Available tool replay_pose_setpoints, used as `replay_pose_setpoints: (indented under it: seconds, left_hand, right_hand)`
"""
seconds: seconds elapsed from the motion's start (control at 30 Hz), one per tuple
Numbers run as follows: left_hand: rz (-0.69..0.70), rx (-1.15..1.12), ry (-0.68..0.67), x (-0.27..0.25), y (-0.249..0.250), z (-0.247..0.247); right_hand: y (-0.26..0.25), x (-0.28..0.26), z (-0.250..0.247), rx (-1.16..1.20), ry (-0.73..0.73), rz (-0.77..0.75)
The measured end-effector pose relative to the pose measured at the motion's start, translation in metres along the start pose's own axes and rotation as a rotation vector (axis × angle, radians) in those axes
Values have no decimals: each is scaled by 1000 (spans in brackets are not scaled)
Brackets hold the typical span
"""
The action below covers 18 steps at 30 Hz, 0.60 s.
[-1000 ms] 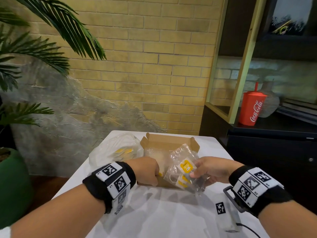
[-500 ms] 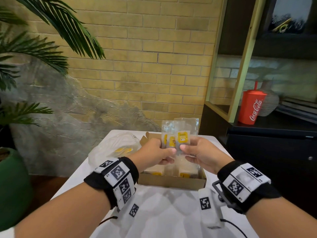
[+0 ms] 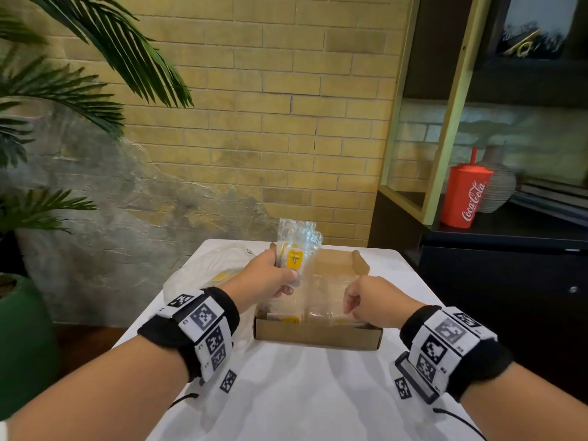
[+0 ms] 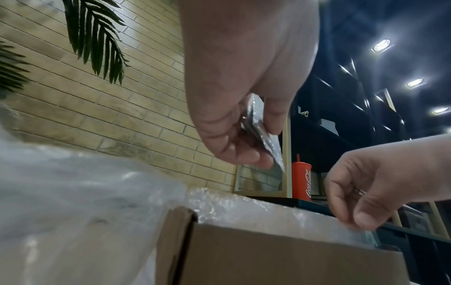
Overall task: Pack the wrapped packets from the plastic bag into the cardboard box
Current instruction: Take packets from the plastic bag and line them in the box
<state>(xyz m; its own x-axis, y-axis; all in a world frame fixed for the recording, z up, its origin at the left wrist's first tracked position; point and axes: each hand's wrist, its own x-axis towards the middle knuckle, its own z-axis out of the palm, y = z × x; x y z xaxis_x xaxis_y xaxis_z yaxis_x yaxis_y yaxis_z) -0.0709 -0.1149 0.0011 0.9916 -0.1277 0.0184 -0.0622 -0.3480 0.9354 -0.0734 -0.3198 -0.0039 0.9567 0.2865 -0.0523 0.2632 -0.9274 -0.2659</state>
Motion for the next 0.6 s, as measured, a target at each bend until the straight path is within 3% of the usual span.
replay_pose_setpoints:
  seconds: [0.2, 0.6]
  left_hand:
    - [-112, 266, -186, -3, -9, 0]
    - [-192, 303, -178, -5, -14, 3]
  right_hand:
    - [-6, -1, 5, -168, -12, 10]
    - [9, 1, 5, -170, 3, 45]
